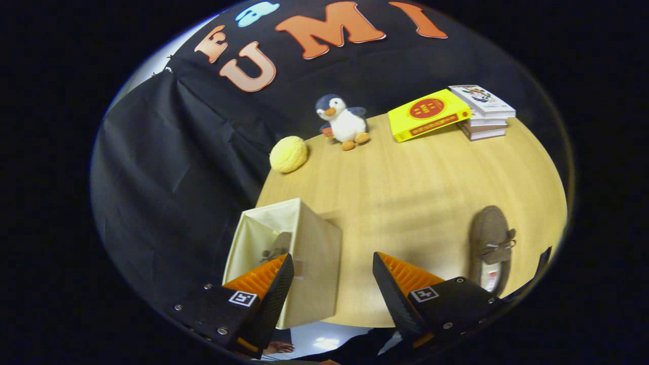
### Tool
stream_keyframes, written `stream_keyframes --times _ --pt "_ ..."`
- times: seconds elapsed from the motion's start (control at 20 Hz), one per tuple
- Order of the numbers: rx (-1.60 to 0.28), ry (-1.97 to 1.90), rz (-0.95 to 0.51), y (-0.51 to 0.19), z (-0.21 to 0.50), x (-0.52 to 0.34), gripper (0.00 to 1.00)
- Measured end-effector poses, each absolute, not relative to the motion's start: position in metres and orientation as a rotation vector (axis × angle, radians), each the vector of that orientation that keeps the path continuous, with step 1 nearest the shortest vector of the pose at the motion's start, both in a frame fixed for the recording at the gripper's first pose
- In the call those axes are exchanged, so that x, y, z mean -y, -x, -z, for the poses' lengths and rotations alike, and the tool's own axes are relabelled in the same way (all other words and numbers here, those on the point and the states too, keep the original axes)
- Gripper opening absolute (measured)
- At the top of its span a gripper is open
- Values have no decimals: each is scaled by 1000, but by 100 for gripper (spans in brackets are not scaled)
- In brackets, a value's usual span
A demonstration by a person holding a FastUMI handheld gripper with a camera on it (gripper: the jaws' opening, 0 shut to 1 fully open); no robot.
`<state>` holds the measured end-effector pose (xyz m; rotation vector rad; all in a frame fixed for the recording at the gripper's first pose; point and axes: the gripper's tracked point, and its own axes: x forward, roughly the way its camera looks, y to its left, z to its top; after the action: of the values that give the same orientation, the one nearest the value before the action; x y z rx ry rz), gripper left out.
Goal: Open the storage box then place both shoes into the box .Put the left shoe in first, then the right shoe, with the right side of both shoes facing outward in a uniform manner.
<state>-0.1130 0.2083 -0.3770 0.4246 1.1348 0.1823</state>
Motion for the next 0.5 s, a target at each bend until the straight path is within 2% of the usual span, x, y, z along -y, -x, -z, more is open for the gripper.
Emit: stream_keyframes --times 0.3,0.5 --pt "-1162 -470 29 141 420 -90 97" --pt "-1193 -342 64 169 450 -32 97"
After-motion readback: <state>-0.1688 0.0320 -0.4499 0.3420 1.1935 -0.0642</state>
